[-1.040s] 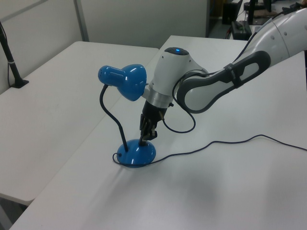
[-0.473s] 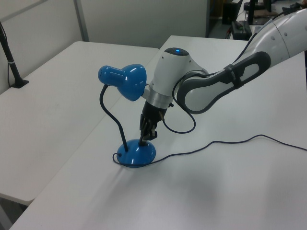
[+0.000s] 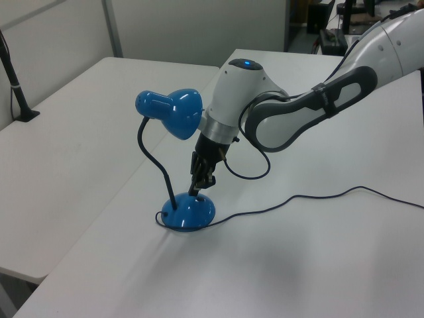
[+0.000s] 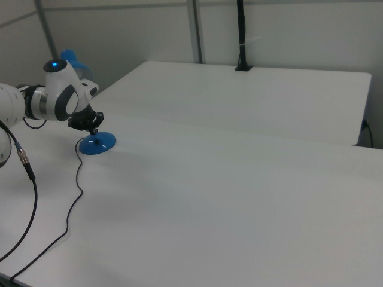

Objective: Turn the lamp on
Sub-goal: 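Lower the closed gripper and press down on the base switch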

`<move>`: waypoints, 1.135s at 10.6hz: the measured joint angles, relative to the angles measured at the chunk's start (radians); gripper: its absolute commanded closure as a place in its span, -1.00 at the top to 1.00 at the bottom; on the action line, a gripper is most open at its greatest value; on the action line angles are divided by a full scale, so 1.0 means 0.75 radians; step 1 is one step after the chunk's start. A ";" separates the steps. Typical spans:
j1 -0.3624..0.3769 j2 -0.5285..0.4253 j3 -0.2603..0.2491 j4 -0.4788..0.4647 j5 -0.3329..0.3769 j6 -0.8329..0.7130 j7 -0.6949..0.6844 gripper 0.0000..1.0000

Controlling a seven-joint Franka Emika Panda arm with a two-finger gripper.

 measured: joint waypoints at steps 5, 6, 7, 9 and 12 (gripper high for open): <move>-0.001 0.000 -0.038 -0.020 0.000 0.000 -0.017 -1.00; 0.001 0.000 -0.038 -0.025 0.000 0.000 -0.019 -1.00; 0.003 0.000 -0.038 -0.028 0.000 0.000 -0.021 -1.00; 0.005 0.000 -0.038 -0.035 0.000 0.000 -0.022 -1.00; 0.006 0.002 -0.038 -0.050 0.000 0.000 -0.025 -1.00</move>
